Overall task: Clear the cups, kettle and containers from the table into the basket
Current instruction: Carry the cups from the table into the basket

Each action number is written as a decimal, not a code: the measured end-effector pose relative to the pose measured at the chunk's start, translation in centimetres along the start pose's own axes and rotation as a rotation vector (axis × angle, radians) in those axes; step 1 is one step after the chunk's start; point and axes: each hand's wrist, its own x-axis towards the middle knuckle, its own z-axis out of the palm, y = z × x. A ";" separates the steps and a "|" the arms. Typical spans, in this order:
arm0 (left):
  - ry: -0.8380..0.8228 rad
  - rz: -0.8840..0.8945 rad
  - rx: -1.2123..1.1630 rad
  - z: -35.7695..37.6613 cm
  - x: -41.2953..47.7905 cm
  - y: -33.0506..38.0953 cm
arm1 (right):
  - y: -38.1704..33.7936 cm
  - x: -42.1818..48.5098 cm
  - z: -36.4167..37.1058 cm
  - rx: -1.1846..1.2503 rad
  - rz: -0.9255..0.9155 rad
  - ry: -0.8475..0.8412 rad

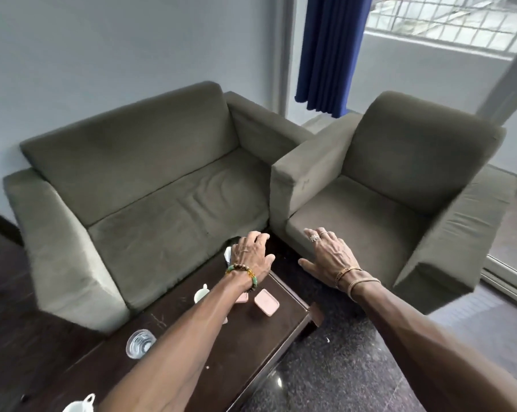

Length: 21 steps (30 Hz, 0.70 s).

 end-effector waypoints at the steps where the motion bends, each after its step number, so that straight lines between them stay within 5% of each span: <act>1: 0.003 -0.027 -0.005 0.3 0.4 -0.9 | -0.5 1.1 0.6 -0.002 -0.025 -0.017; 21: 0.173 -0.825 -0.125 2.6 -3.3 -20.1 | -13.3 17.8 13.6 0.058 -0.552 -0.339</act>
